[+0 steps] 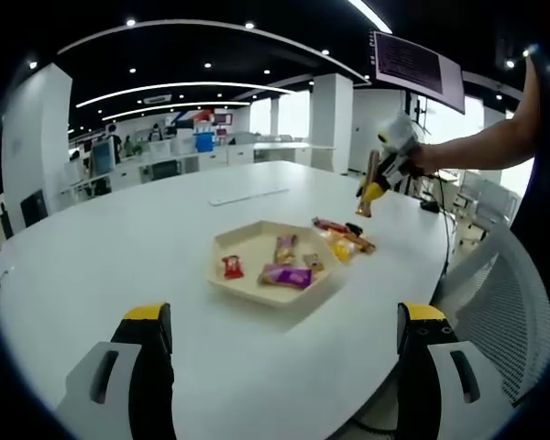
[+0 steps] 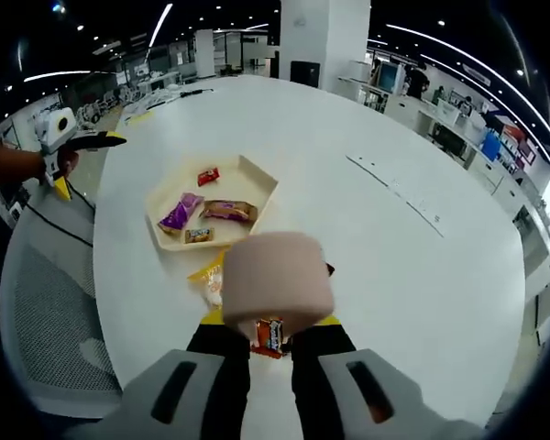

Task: Place the target food into the container with the food tongs after gripping and lifting it, then release it inside without dropping or visibly crushing the food.

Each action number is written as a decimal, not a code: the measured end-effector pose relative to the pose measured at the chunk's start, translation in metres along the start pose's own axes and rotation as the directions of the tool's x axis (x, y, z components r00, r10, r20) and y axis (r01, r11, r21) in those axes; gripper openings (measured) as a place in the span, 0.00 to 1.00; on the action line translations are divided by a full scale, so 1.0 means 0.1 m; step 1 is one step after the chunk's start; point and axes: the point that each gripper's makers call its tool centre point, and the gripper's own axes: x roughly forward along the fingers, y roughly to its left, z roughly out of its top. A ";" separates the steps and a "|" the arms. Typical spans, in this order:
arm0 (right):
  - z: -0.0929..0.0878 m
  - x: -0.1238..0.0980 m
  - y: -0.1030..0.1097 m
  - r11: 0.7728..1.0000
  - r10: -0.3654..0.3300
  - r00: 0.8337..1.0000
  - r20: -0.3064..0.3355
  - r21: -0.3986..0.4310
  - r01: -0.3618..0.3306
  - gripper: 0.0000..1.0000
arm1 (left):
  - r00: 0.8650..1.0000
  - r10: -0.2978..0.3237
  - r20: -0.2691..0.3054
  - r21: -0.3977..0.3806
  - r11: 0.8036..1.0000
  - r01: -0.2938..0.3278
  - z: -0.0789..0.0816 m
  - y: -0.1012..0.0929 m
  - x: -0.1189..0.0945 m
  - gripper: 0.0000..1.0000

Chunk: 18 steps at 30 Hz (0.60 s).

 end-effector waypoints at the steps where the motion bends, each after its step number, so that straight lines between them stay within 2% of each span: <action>1: 0.02 -0.01 -0.01 1.000 0.002 1.000 0.000 -0.003 -0.002 0.15 | 1.000 0.000 0.001 -0.001 1.000 0.000 0.00 0.00 0.00 0.99; 10: 0.29 -0.18 -0.14 1.000 -0.005 1.000 0.022 -0.015 0.005 0.15 | 1.000 -0.003 -0.001 0.001 1.000 0.003 0.01 -0.01 0.00 0.99; 18: 0.38 -0.21 -0.21 1.000 -0.010 0.999 0.031 -0.020 0.011 0.16 | 1.000 0.002 0.002 -0.002 1.000 -0.002 0.01 0.00 0.00 0.99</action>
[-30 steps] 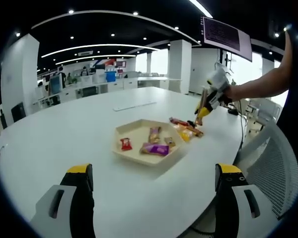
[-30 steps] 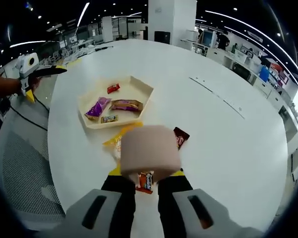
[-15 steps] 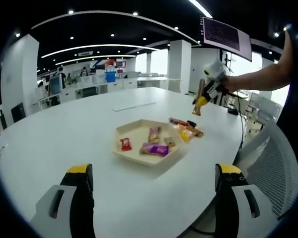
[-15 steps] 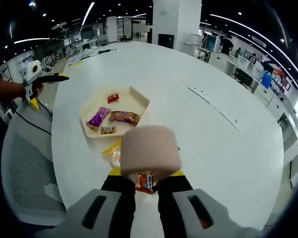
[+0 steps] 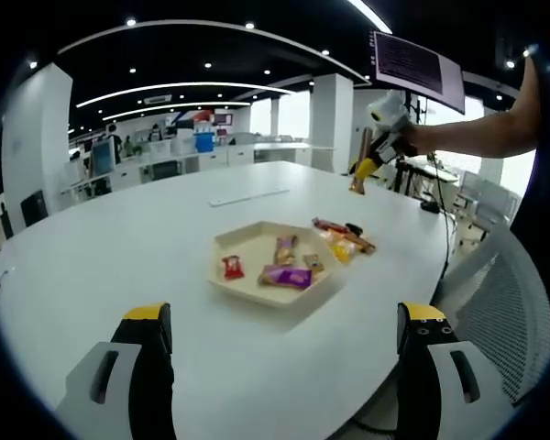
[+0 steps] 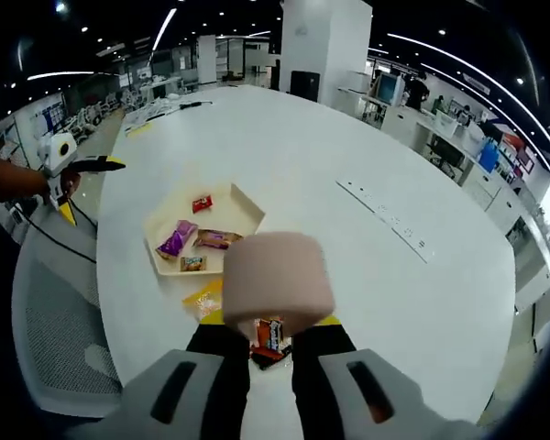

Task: Place the target food into the container with the food tongs after gripping and lifting it, then release it inside without dropping or visibly crushing the food.

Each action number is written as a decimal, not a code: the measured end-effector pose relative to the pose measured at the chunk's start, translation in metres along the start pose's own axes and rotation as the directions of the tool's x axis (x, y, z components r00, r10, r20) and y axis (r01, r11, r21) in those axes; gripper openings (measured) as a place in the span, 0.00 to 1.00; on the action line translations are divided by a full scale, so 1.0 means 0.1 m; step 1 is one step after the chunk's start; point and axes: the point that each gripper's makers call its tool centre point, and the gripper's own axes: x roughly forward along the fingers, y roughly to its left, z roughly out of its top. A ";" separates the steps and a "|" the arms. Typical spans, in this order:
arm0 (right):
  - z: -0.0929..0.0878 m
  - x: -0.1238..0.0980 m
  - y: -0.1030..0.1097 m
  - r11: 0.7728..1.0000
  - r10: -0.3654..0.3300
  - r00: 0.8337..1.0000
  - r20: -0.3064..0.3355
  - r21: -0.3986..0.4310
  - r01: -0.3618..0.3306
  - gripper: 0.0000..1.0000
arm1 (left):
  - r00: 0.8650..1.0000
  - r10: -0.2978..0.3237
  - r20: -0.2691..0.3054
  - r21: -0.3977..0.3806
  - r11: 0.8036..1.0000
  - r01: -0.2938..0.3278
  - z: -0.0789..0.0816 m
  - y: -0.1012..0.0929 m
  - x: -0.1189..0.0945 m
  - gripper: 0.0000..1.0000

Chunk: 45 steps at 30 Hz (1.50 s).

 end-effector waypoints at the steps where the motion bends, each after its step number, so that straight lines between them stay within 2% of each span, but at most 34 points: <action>1: 0.01 0.00 0.00 1.000 0.001 1.000 0.000 -0.002 -0.001 0.15 | 1.000 -0.001 -0.001 0.000 1.000 0.001 0.00 0.00 0.00 0.99; 24: 0.12 0.10 0.05 1.000 0.017 1.000 0.010 -0.021 -0.017 0.15 | 1.000 -0.002 -0.006 0.002 1.000 0.002 -0.01 0.00 0.00 0.99; 45: 0.57 0.33 0.32 0.994 0.078 0.996 0.033 -0.077 -0.075 0.15 | 1.000 -0.012 -0.002 0.015 1.000 0.012 0.00 -0.03 0.00 0.99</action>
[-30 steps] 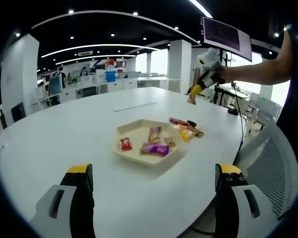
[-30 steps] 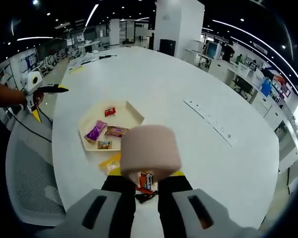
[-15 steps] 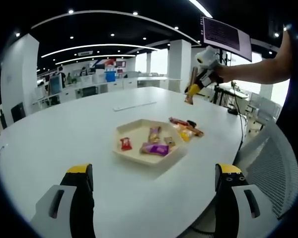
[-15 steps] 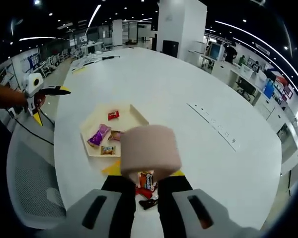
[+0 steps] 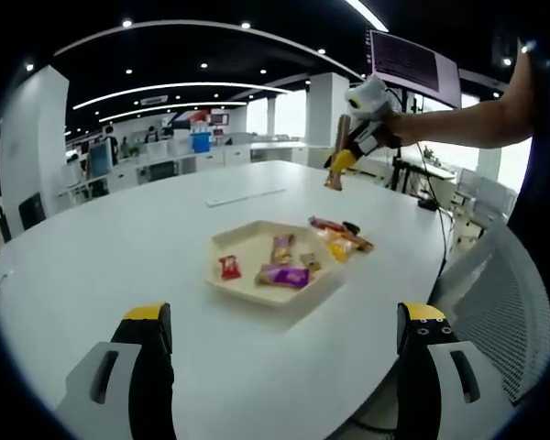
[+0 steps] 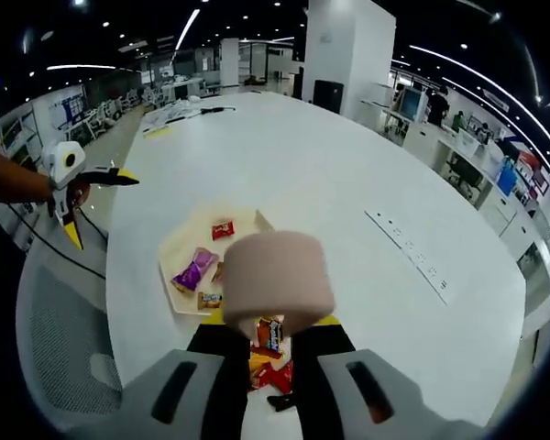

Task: Place the target food into the container with the food tongs after gripping and lifting it, then release it inside without dropping or visibly crushing the food.

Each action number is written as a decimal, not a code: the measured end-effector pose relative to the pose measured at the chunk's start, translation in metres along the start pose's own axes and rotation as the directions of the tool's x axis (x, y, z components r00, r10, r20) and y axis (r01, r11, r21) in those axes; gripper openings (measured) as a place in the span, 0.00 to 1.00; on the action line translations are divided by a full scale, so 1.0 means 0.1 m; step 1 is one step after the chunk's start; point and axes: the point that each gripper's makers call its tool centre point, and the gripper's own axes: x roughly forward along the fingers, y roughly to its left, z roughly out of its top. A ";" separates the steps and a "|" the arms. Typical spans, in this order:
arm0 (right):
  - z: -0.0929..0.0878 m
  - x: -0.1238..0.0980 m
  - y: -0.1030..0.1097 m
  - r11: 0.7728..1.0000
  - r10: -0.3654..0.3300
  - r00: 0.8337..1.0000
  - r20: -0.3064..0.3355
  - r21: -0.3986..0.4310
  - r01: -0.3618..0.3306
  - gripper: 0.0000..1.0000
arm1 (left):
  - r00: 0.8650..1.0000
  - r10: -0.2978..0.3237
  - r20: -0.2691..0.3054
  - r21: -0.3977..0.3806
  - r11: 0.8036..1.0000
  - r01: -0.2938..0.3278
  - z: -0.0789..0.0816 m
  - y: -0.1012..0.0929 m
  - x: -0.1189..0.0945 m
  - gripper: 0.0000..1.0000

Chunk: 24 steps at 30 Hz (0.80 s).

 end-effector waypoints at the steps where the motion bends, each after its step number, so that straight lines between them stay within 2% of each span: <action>1: 0.02 0.01 0.01 1.000 0.004 1.000 0.000 -0.002 -0.004 0.15 | 1.000 0.001 0.001 -0.001 1.000 -0.001 0.00 0.00 0.00 0.99; 24: 0.54 0.35 0.35 0.995 0.079 0.996 0.030 -0.059 -0.077 0.15 | 1.000 0.008 0.015 0.003 1.000 -0.009 0.04 0.01 -0.01 0.99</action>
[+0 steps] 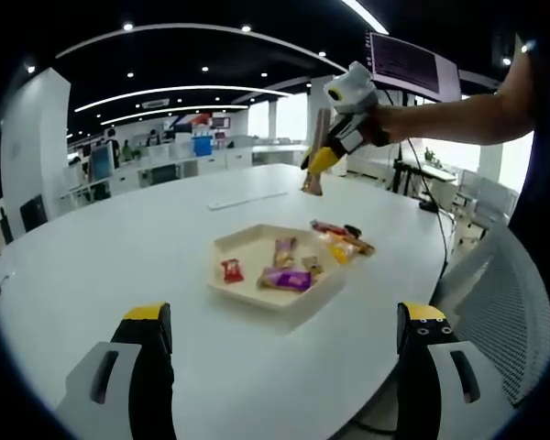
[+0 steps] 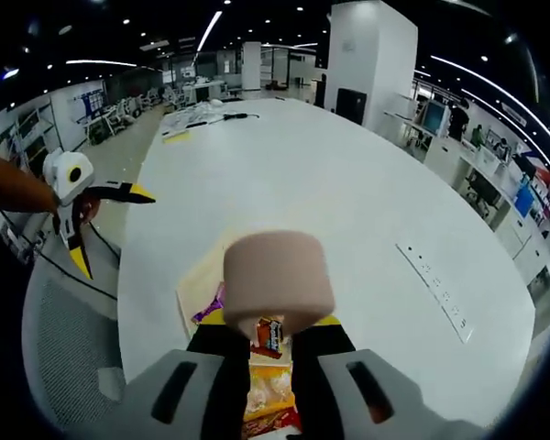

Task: Place the target food into the container with the food tongs after gripping and lifting it, then release it inside without dropping or visibly crushing the food.

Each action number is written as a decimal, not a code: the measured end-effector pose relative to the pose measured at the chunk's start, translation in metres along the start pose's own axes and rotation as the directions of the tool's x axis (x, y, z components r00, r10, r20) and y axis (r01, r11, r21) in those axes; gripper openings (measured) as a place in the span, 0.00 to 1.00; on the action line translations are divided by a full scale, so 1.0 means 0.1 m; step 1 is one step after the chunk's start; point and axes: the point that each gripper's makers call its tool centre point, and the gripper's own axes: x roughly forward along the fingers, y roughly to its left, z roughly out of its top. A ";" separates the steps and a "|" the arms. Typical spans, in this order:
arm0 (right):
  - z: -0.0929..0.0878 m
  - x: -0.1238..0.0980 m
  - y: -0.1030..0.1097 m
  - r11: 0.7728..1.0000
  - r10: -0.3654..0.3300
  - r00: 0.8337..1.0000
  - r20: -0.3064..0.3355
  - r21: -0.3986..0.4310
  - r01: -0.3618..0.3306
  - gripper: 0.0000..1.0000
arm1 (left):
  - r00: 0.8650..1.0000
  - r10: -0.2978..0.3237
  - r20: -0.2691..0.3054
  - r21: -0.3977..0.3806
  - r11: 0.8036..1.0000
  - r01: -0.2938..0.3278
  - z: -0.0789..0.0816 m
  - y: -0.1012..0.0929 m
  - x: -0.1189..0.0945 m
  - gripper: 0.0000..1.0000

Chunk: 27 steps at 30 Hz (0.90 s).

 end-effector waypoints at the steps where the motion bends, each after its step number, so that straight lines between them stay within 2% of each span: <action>1: 0.02 0.02 0.00 1.000 0.001 1.000 0.001 -0.002 -0.001 0.15 | 1.000 0.000 -0.001 0.000 1.000 0.000 0.00 0.00 0.00 0.99; 8: 0.17 0.18 0.07 1.000 0.021 1.000 0.006 -0.018 -0.021 0.15 | 1.000 0.003 0.000 0.001 1.000 -0.003 -0.01 0.01 0.00 0.99; 18: 0.40 0.52 0.04 0.999 0.030 1.000 0.002 -0.026 -0.030 0.15 | 1.000 0.005 -0.001 0.002 1.000 -0.005 -0.01 0.01 0.00 0.99; 27: 0.50 0.58 0.04 0.999 0.030 0.999 0.015 -0.033 -0.030 0.16 | 1.000 0.017 0.001 -0.001 1.000 -0.017 -0.01 0.04 -0.01 0.99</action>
